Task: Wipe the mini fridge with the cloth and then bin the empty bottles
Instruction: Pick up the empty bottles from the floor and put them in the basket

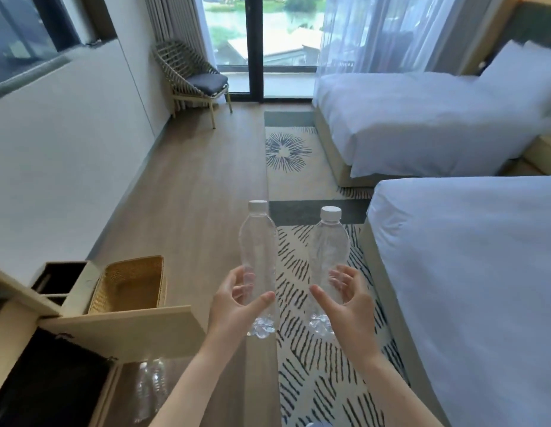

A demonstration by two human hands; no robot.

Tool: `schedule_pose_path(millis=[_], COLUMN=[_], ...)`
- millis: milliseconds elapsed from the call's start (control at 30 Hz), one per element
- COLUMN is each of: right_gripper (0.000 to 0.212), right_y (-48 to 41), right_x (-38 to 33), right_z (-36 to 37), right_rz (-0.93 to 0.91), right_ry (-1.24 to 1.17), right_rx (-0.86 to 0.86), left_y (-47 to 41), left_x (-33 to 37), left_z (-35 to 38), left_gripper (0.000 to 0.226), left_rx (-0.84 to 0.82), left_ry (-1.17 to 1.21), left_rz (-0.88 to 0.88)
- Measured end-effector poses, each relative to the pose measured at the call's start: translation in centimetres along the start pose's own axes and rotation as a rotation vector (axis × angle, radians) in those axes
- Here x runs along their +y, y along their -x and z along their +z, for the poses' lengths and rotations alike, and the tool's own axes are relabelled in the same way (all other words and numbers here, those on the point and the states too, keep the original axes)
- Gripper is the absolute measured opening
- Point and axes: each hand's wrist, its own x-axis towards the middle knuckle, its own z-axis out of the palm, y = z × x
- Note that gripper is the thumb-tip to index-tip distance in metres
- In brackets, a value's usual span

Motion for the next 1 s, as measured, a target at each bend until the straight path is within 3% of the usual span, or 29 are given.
schedule_pose_path(millis=[200,400,700,867,1000], right_gripper=[0.066,0.068,0.065,0.067,0.065], right_y=[-7.0,-13.5,-29.1,-40.1,-48.1], right_x=[1.3,3.0,3.8,1.8,0.1], right_z=[-5.9,-6.8,-0.9,4.2,8.2], right_rz=[0.008,0.055,0.043,0.022,-0.004], right_ry=[0.032,0.025,0.029,0.020,0.018], right_rx=[0.021,-0.019,-0.102,-0.123,-0.159], left_y=[-4.5,-9.9,-25.4,-36.7,-44.5], left_x=[2.7,3.3,3.4,5.7,7.7], left_z=[8.0,11.2,11.0,9.4,7.9], left_gripper=[0.076,0.068,0.068,0.079,0.068], left_rx=[-0.010,0.022,0.098,0.126,0.155], left_ry=[-0.009,-0.011,0.024,0.053,0.045], left_rz=[0.005,-0.041,-0.072,-0.029,0.004])
